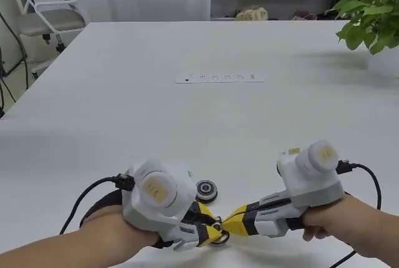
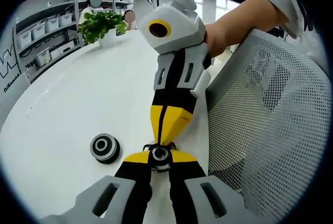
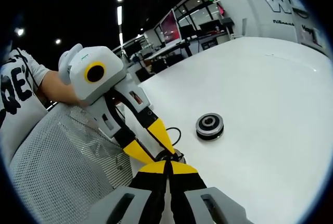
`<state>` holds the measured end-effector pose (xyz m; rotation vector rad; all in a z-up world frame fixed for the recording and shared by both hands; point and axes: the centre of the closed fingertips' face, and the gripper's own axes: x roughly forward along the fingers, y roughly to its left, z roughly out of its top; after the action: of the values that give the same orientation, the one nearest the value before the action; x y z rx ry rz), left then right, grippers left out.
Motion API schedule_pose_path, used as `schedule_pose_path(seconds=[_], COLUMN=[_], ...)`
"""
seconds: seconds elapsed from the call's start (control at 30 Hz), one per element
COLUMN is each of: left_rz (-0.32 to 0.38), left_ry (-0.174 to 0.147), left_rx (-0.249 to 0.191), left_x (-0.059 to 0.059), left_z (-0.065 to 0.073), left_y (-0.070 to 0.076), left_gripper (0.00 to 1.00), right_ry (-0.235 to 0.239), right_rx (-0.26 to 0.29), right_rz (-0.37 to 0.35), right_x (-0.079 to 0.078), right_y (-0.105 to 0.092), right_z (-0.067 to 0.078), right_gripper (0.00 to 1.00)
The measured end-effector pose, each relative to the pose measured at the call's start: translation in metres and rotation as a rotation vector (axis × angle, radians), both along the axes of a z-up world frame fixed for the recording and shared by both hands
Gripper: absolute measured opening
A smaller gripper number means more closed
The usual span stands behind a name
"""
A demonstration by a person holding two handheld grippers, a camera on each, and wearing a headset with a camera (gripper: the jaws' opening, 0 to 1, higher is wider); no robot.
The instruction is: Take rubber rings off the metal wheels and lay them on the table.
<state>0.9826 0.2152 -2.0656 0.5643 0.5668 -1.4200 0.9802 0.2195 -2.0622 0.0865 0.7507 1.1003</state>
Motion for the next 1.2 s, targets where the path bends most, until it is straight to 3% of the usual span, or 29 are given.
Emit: schedule_pose_path(seconds=[0.4, 0.47, 0.53, 0.6, 1.2], left_rz=[0.000, 0.001, 0.002, 0.000, -0.003], left_ry=[0.000, -0.001, 0.001, 0.000, 0.004], left_rx=[-0.001, -0.001, -0.002, -0.002, -0.007], left_x=[-0.001, 0.000, 0.000, 0.000, 0.001], left_z=[0.000, 0.000, 0.000, 0.000, 0.000], left_y=[0.000, 0.000, 0.000, 0.000, -0.001], left_gripper=[0.07, 0.07, 0.07, 0.07, 0.07], right_ry=[0.003, 0.039, -0.015, 0.017, 0.015], right_rx=[0.015, 0.063, 0.027, 0.036, 0.020], right_rz=[0.006, 0.034, 0.046, 0.037, 0.003], right_x=[-0.001, -0.010, -0.005, -0.007, -0.002], right_y=[0.003, 0.011, 0.009, 0.008, -0.001], right_z=[0.002, 0.008, 0.006, 0.006, 0.001], right_gripper=[0.00, 0.00, 0.00, 0.00, 0.00])
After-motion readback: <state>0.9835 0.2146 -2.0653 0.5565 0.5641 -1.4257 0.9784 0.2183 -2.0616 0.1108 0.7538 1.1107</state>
